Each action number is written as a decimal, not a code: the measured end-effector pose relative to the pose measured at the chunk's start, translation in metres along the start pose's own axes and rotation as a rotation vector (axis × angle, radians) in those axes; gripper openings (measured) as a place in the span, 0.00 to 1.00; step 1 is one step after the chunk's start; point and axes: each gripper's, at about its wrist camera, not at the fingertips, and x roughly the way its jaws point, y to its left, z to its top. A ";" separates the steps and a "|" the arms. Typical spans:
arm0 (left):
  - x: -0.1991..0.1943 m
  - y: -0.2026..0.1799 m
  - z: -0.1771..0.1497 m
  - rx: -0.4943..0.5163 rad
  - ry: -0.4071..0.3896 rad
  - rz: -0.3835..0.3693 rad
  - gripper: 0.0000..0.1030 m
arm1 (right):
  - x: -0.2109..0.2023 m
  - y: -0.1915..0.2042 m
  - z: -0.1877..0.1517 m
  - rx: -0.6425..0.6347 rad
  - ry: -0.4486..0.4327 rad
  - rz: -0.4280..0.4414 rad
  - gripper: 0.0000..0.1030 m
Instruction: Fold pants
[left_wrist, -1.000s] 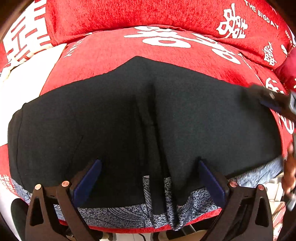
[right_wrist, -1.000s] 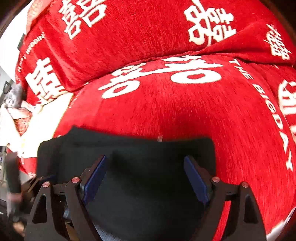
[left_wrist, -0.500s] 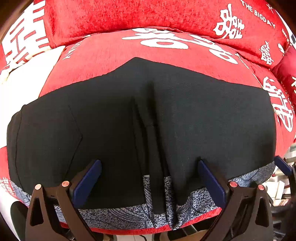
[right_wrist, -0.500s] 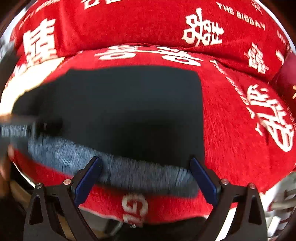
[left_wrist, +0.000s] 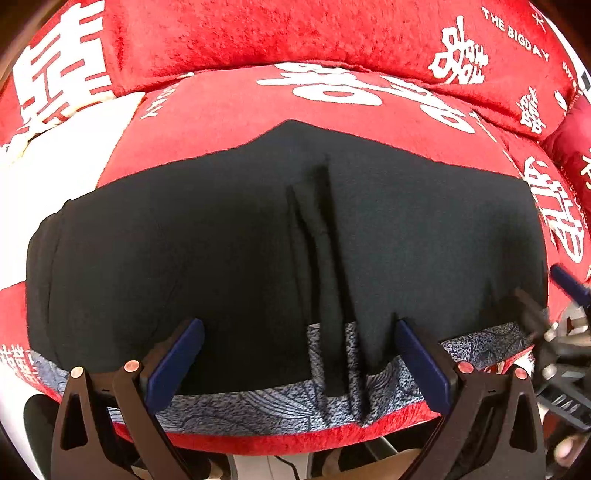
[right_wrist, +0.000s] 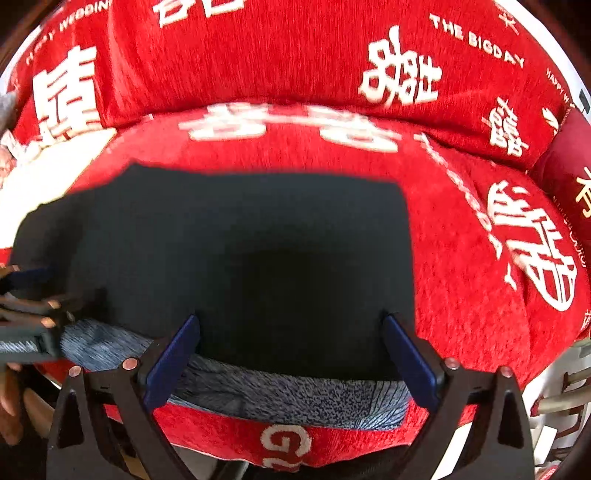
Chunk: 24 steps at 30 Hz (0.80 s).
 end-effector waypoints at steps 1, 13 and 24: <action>0.002 0.001 0.000 0.000 0.002 0.001 1.00 | -0.002 0.001 0.003 -0.002 -0.014 -0.011 0.97; 0.007 0.001 -0.005 0.017 0.009 0.007 1.00 | 0.028 0.015 0.051 -0.027 0.023 -0.011 0.98; -0.002 0.022 -0.012 -0.013 0.011 -0.022 1.00 | 0.032 0.027 0.014 0.013 0.090 -0.024 1.00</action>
